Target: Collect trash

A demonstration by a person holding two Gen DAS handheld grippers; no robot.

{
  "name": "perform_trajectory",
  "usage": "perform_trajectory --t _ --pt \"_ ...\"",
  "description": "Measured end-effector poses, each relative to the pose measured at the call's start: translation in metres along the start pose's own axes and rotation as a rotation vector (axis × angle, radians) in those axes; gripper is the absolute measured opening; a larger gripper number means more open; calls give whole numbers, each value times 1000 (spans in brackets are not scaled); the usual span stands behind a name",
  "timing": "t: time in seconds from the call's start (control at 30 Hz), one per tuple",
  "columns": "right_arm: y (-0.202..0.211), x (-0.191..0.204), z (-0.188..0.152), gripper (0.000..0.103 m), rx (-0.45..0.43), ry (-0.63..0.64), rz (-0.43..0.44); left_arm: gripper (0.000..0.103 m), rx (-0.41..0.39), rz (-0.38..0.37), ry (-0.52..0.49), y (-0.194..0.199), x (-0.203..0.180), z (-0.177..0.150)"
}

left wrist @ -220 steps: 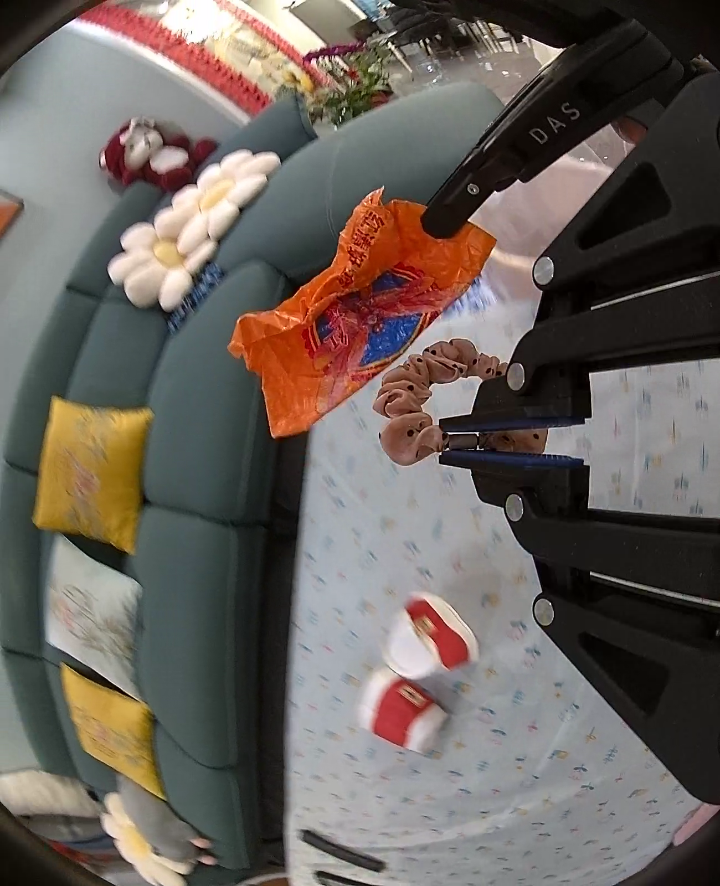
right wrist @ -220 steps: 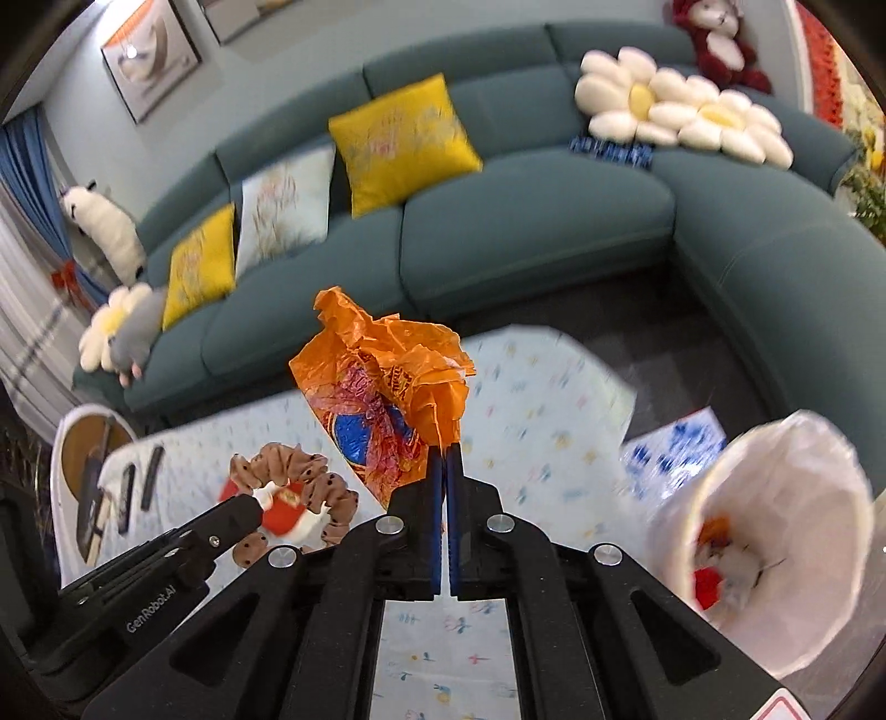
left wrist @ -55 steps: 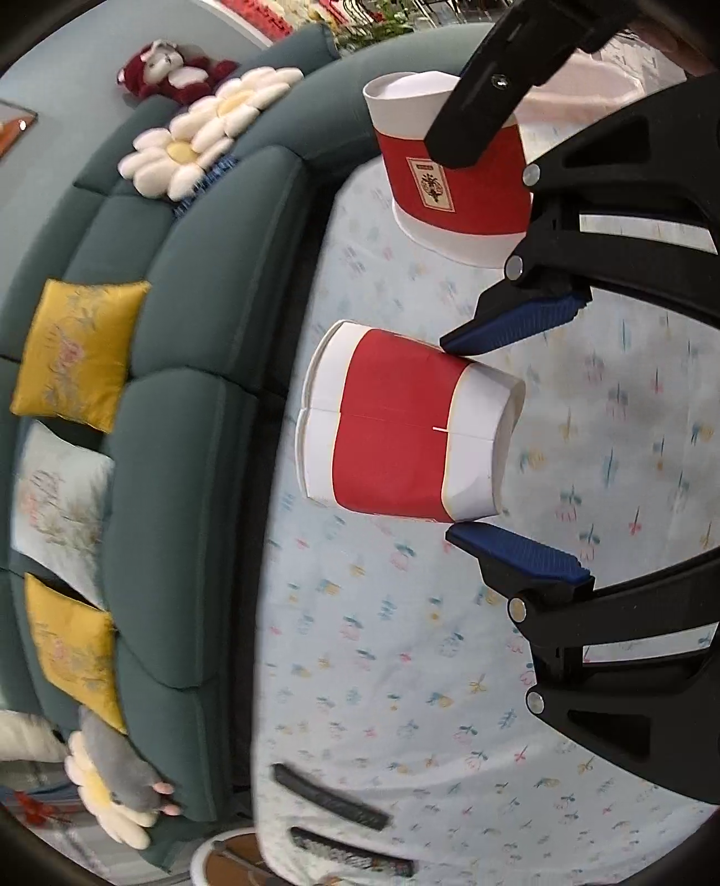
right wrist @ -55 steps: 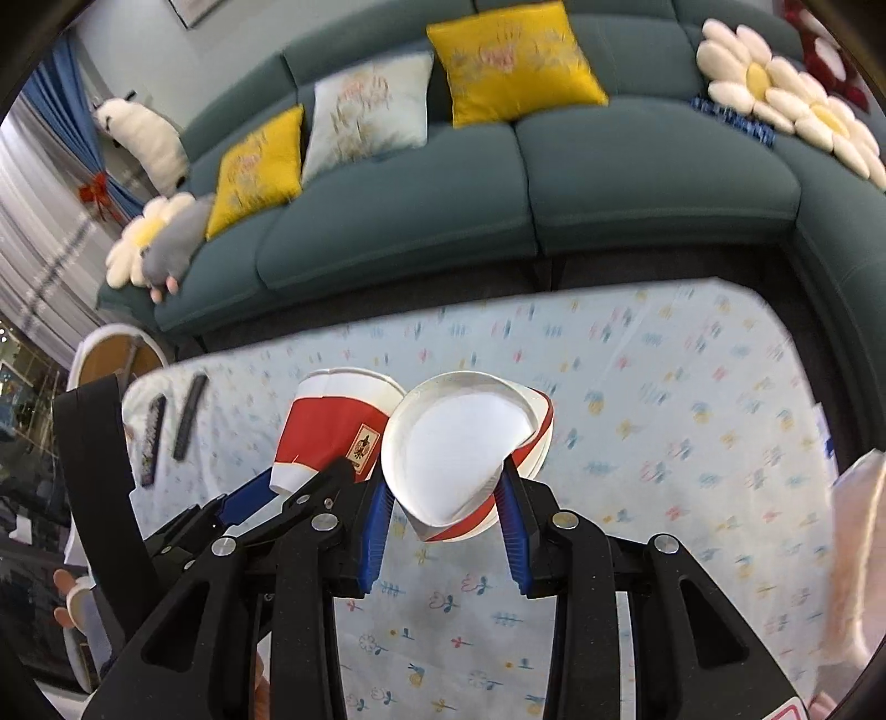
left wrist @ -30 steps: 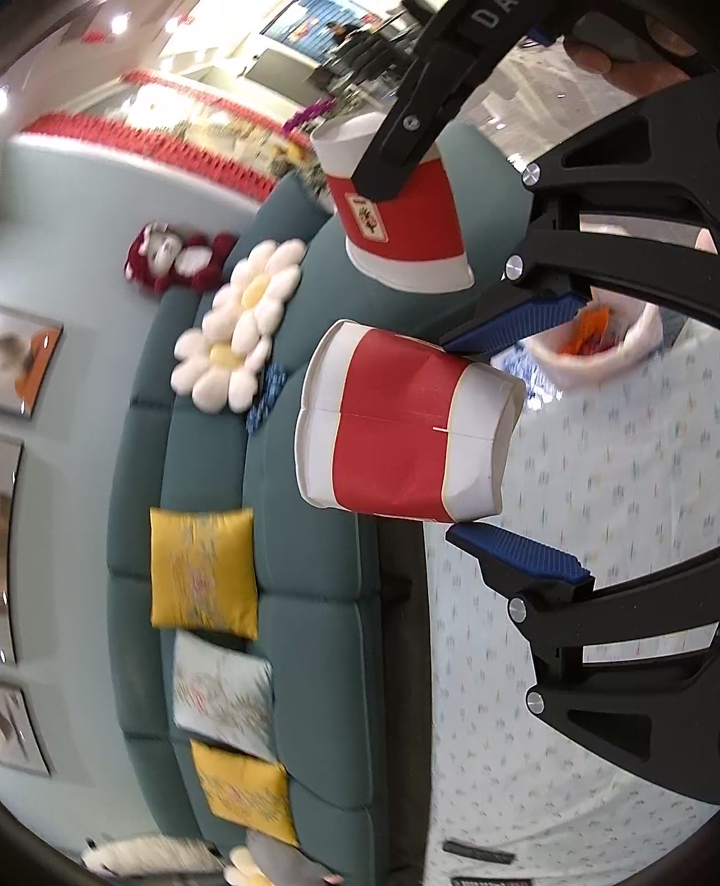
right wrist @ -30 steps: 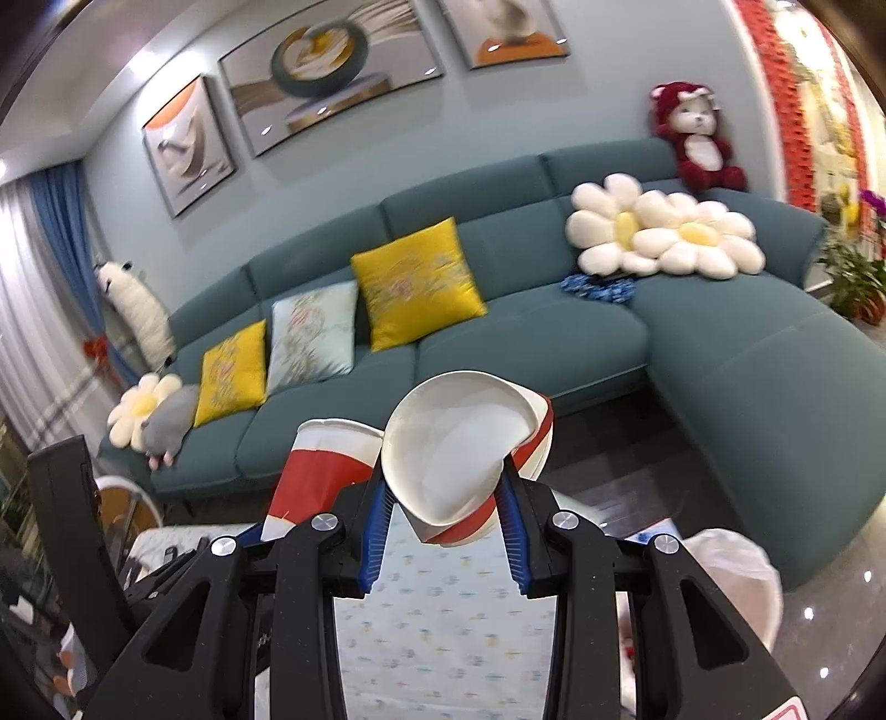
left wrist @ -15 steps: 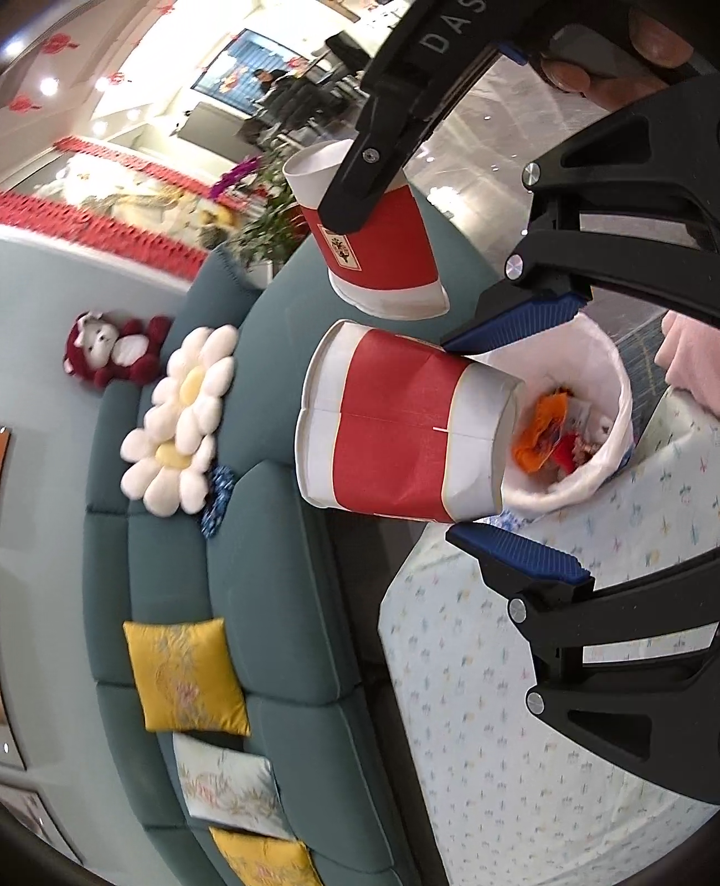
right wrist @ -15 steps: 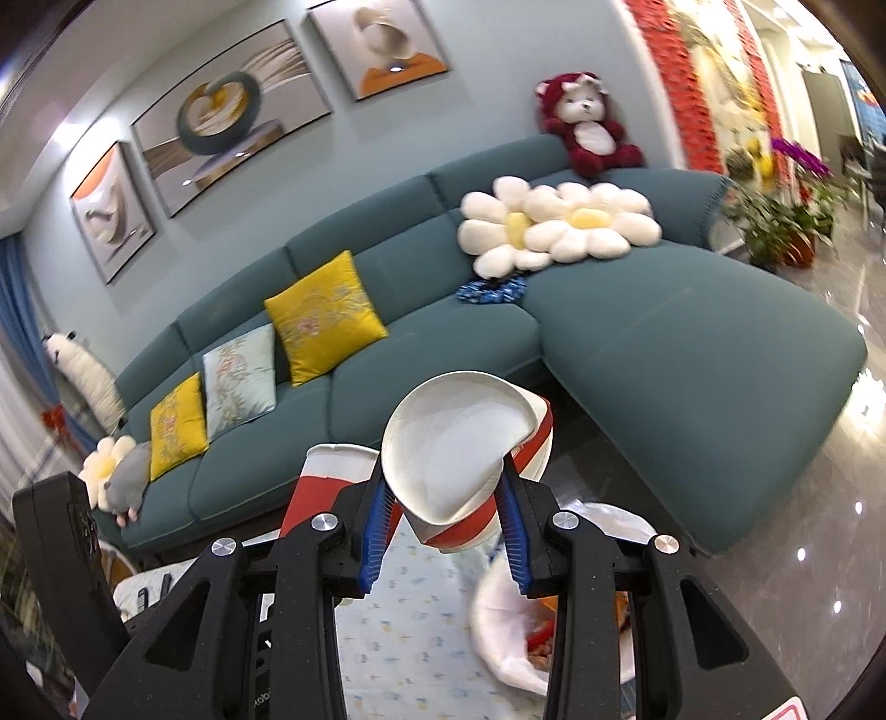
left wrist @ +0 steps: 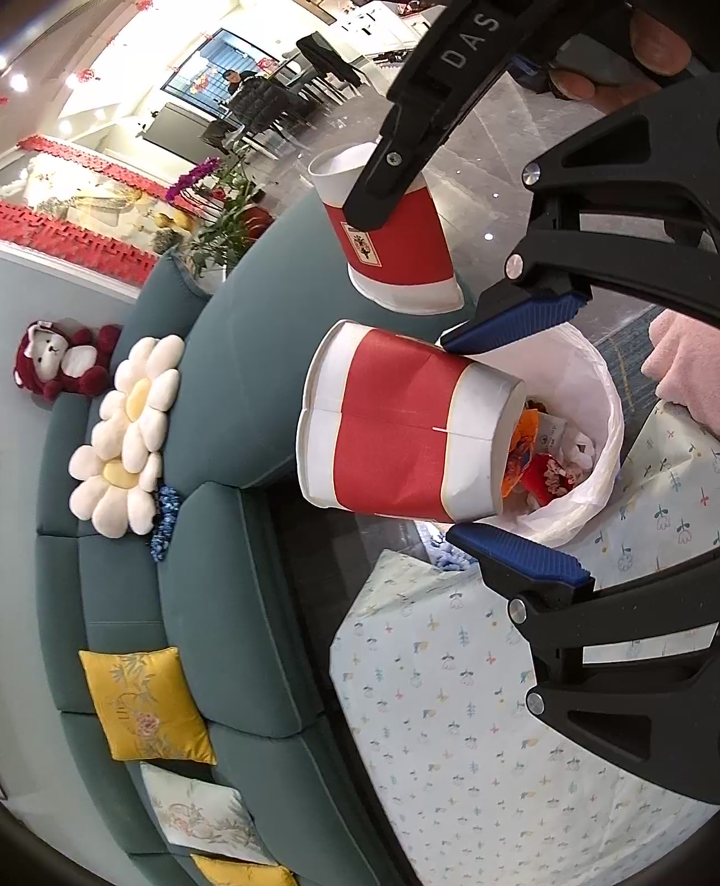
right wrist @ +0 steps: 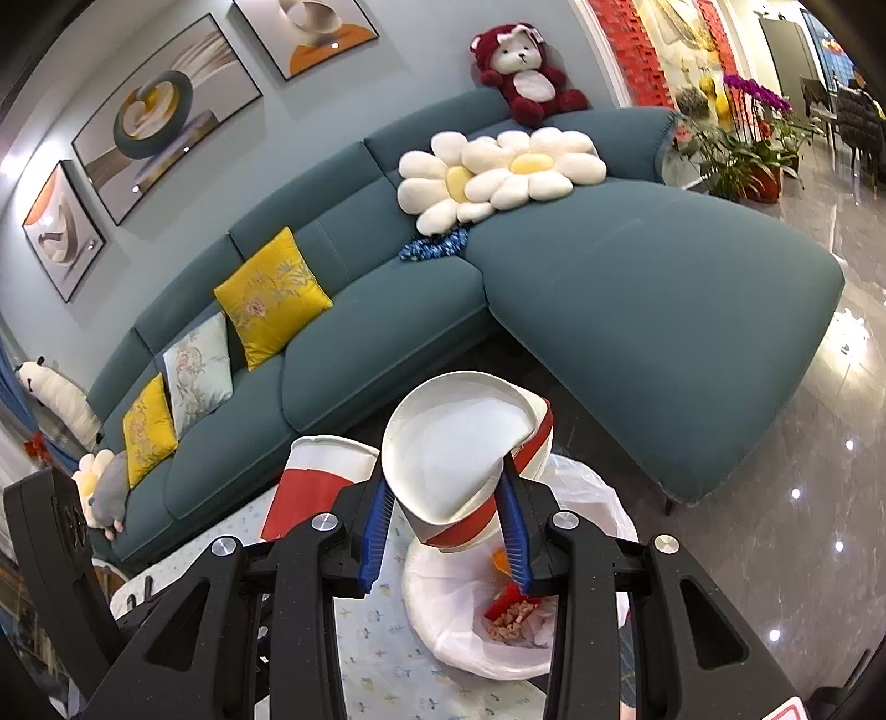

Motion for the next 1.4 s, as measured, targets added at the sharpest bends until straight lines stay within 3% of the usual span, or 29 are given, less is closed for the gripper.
perform_trajectory --t 0.33,0.57,0.87,1.4 --pt "-37 -8 -9 34 57 2 -20 59 57 -5 9 -34 5 -4" --pt "-54 -10 -13 42 95 4 -42 63 79 11 47 -45 18 -11" --pt "-52 -4 -23 48 116 33 -76 67 46 68 48 -25 36 -22" --pt "-42 6 -67 61 144 173 -263 72 -9 179 88 11 70 -58"
Point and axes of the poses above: each gripper's, at about its wrist camera, not at the fingertips, and y roughly against the way its jaws point, x to its left, z to its top, the point moved 5 cm from there along -y, roughly the way its jaws point, and after that the axes turned 15 degrees about x, right-handed, at the moved point
